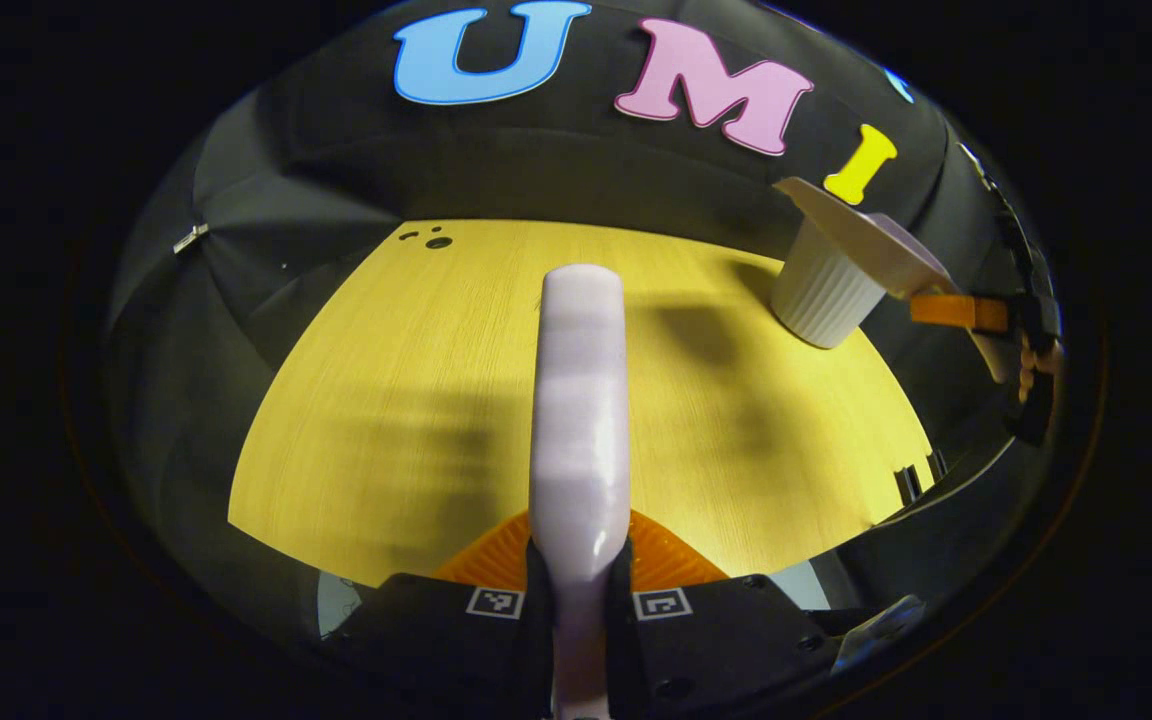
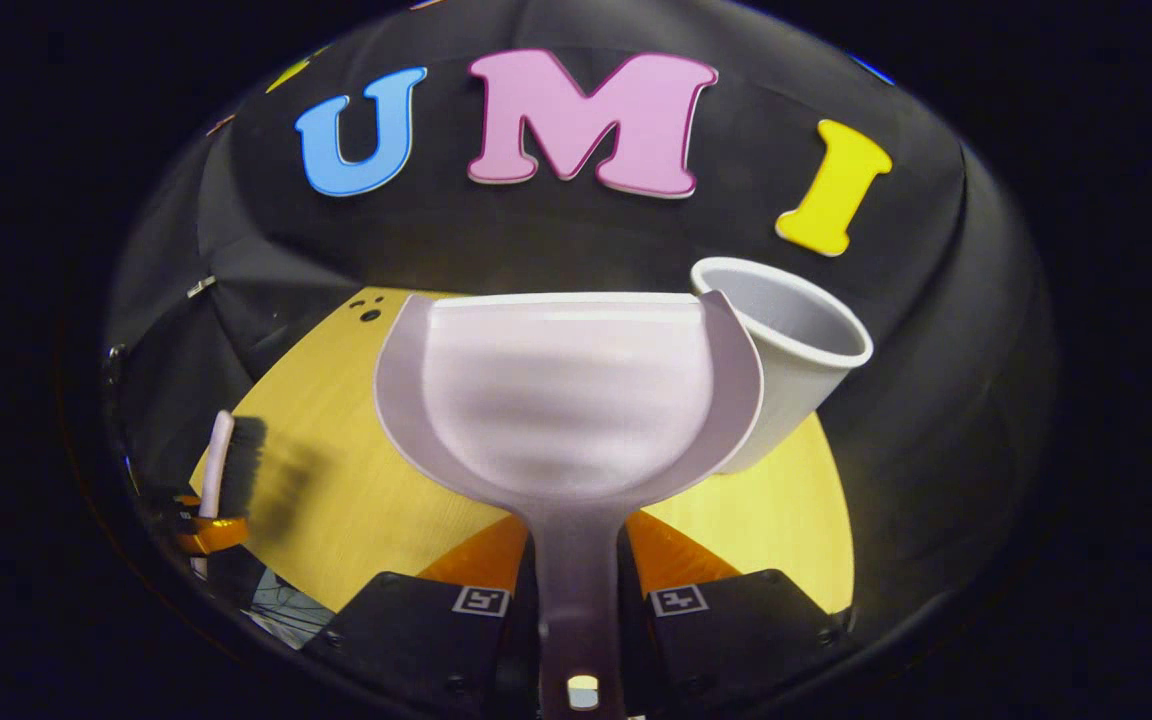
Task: Pick up the small broom and dustpan from the desktop, sweep the trash into the dustpan with the broom, and then empty the trash into the garbage bin.
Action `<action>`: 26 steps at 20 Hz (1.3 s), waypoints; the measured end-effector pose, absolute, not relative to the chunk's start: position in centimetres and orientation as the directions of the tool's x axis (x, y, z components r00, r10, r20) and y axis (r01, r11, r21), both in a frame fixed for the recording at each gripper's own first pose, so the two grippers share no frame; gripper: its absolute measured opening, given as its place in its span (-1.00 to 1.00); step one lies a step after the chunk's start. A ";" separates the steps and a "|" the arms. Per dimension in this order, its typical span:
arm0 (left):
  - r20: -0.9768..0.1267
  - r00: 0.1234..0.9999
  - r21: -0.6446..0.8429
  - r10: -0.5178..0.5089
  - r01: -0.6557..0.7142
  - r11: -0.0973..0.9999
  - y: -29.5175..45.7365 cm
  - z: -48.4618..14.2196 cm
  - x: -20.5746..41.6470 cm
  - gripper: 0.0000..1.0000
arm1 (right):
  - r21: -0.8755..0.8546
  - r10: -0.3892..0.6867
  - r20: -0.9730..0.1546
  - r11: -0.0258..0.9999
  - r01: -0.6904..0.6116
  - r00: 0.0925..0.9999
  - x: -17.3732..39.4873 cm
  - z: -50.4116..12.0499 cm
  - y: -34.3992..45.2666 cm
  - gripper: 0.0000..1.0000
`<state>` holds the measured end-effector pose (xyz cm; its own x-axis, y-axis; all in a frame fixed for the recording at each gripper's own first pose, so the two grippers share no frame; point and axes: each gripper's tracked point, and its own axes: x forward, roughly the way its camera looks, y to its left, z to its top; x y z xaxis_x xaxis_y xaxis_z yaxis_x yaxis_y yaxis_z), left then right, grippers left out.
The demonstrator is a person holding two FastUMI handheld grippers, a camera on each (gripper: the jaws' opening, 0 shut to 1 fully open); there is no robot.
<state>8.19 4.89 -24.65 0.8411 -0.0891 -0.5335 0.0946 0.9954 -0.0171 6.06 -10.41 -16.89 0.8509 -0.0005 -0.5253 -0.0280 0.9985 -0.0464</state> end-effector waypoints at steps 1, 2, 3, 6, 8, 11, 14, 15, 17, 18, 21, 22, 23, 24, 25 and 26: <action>-0.547 0.832 -0.022 -0.086 0.089 0.996 5.1 -25.0 9.1 -0.49 | -0.033 0.012 -0.553 0.999 -0.036 0.833 5.5 -18.5 -10.7 -0.27; -0.563 0.823 -0.024 -0.079 0.079 0.997 5.4 -25.4 10.1 -0.50 | -0.024 0.018 -0.579 0.999 -0.039 0.815 4.9 -20.0 -11.0 -0.29; -0.579 0.812 -0.022 -0.072 0.073 0.997 5.6 -25.9 11.2 -0.49 | -0.019 0.020 -0.604 0.999 -0.040 0.797 4.3 -21.7 -11.2 -0.28; -0.620 0.783 0.015 -0.040 0.062 0.998 6.4 -27.2 14.1 -0.49 | -0.005 0.026 -0.674 0.999 -0.040 0.738 3.4 -25.9 -12.2 -0.34; -0.642 0.766 0.040 -0.026 0.067 0.997 6.4 -28.1 15.8 -0.48 | 0.010 0.023 -0.716 1.000 -0.023 0.698 3.7 -28.4 -12.3 -0.27; -0.682 0.731 0.081 0.002 0.073 0.994 6.4 -29.8 18.0 -0.49 | 0.037 0.029 -0.766 0.999 -0.002 0.642 3.5 -30.8 -12.5 -0.27; -0.712 0.702 0.098 0.019 0.072 0.993 5.8 -30.9 19.8 -0.47 | 0.045 0.020 -0.796 0.999 0.026 0.605 3.4 -32.7 -12.8 -0.20; -0.718 0.696 0.096 0.020 0.070 0.993 5.6 -31.4 20.1 -0.47 | 0.043 0.013 -0.805 0.998 0.036 0.593 3.3 -32.8 -12.6 -0.34; -0.733 0.679 0.110 0.028 0.077 0.991 5.3 -32.1 20.8 -0.47 | 0.024 0.004 -0.806 0.999 0.027 0.591 3.2 -32.7 -12.7 -0.26; -0.742 0.670 0.121 0.036 0.081 0.989 5.3 -32.3 21.0 -0.50 | 0.020 0.005 -0.809 1.000 0.018 0.588 3.1 -32.8 -12.6 -0.26; -0.735 0.675 0.160 0.059 0.089 0.983 5.0 -32.1 21.7 -0.41 | 0.043 0.027 -0.829 0.999 0.015 0.559 2.7 -33.2 -12.3 -0.24; -0.737 0.673 0.170 0.067 0.089 0.981 4.8 -32.2 21.6 -0.39 | 0.066 0.044 -0.832 0.998 0.019 0.553 2.7 -33.1 -11.9 -0.23; -0.740 0.669 0.177 0.071 0.092 0.980 4.9 -32.2 21.4 -0.37 | 0.076 0.052 -0.832 0.997 0.021 0.553 2.8 -33.1 -11.6 -0.21; -0.740 0.670 0.179 0.069 0.097 0.979 5.0 -32.0 21.4 -0.15 | 0.088 0.067 -0.830 0.996 0.013 0.554 2.8 -33.0 -11.3 -0.15; -0.738 0.672 0.171 0.062 0.098 0.980 5.1 -31.9 21.3 0.07 | 0.099 0.078 -0.832 0.995 0.009 0.549 2.6 -32.8 -11.0 -0.02; -0.737 0.674 0.157 0.049 0.100 0.982 4.9 -31.6 21.1 0.29 | 0.103 0.083 -0.831 0.995 0.007 0.550 2.6 -32.7 -10.9 0.39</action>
